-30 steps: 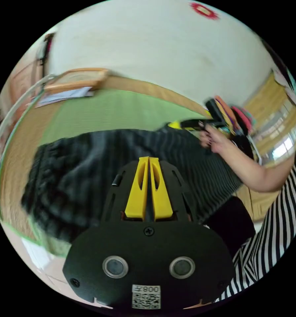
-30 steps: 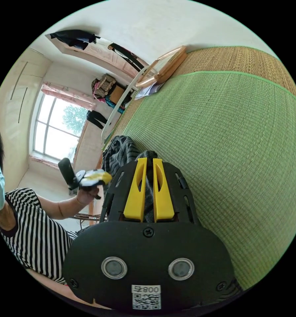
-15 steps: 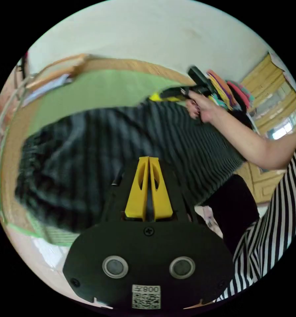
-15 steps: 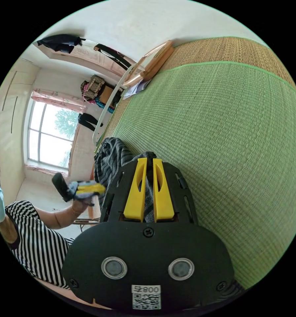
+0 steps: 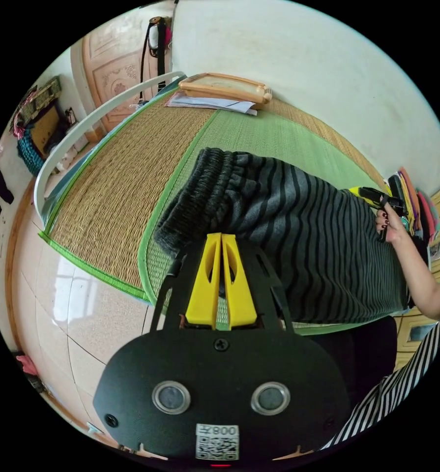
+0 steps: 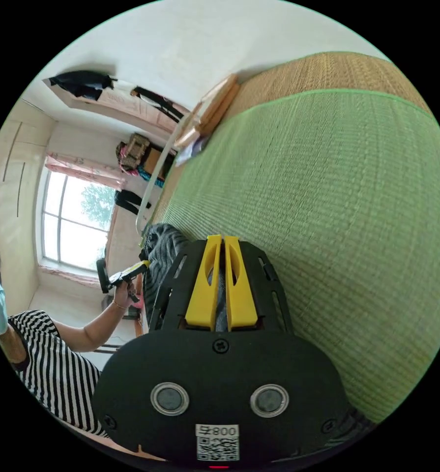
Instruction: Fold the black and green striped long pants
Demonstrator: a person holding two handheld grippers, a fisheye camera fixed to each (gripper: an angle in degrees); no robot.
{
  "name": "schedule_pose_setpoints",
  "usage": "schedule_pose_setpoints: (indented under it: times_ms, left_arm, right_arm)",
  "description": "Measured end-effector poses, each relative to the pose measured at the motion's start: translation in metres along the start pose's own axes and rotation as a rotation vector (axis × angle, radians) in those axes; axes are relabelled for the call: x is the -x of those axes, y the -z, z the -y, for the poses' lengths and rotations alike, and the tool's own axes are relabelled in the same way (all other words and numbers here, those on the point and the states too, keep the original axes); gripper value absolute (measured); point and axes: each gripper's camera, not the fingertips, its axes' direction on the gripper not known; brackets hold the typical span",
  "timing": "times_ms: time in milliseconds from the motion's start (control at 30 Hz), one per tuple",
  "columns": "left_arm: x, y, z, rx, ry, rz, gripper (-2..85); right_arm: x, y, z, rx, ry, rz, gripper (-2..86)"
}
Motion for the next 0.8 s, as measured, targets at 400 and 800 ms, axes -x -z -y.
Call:
schedule_pose_setpoints:
  times_ms: [400, 800]
  left_arm:
    - [-0.070, 0.008, 0.031, -0.135, -0.247, -0.160, 0.0]
    - [-0.176, -0.091, 0.099, 0.046, -0.575, -0.345, 0.0]
  right_arm:
    - [0.045, 0.040, -0.138, -0.020, 0.054, -0.382, 0.1]
    - [0.065, 0.020, -0.187, -0.054, 0.051, -0.352, 0.1]
